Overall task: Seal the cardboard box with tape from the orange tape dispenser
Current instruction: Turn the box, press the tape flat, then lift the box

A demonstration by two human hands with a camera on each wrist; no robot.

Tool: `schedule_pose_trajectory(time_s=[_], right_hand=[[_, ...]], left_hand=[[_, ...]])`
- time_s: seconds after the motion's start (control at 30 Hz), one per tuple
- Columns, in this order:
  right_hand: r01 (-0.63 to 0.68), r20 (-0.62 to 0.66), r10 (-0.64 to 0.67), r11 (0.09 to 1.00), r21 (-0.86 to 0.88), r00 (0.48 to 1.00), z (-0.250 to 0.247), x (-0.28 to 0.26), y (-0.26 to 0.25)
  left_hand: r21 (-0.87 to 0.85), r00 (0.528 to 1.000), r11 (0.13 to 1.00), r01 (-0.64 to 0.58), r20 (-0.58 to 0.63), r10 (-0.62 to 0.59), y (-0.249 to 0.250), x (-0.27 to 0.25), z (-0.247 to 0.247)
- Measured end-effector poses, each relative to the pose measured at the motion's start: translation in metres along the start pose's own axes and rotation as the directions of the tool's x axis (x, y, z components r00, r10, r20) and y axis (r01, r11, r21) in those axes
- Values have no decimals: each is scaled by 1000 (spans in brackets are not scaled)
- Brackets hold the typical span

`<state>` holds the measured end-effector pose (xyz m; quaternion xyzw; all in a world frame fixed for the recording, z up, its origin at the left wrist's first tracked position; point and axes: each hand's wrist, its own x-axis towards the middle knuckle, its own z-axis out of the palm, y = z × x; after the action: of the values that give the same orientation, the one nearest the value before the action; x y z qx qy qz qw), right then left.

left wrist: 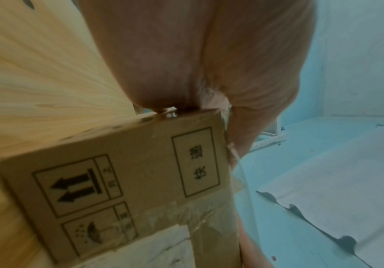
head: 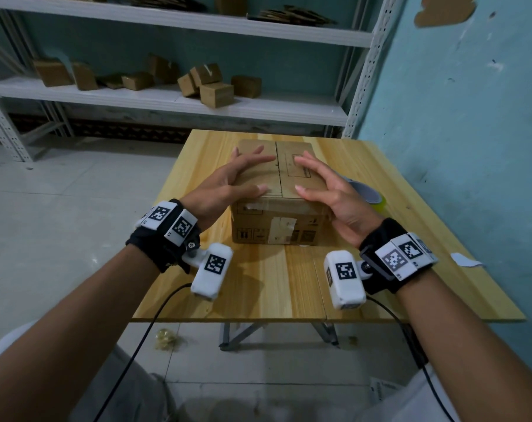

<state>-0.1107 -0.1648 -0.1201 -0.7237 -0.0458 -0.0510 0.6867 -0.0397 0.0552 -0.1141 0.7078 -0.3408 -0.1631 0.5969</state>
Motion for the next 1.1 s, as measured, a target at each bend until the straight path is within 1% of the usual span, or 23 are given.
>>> schedule_pose_trajectory(time_s=[0.2,0.33,0.5,0.7,0.87,1.0,1.1], right_hand=[[2,40,-5,996,84,999,-8,-1,2],[-4,78,-10,984,179,997,-12,-1,7],[8,109,-36,967,253,993,-15,0,13],[23,121,-62,954,298,991,-19,2,18],[30,132,-78,943,332,988,-19,1,20],[19,96,-57,934,358,994,-18,-1,19],[8,39,-25,923,384,999,-16,-6,18]], left_hand=[[-118,999,993,-28,23,31,-6,1,-3],[-153,999,987,-45,23,49,-10,2,-4],[-210,998,976,-53,28,60,-10,1,-6],[-259,997,964,-56,41,69,-13,0,-7],[-291,998,956,-42,23,50,-13,-1,-6],[-253,999,967,-38,-6,38,-15,-3,-7],[-258,999,966,10,-44,-22,-19,-5,-8]])
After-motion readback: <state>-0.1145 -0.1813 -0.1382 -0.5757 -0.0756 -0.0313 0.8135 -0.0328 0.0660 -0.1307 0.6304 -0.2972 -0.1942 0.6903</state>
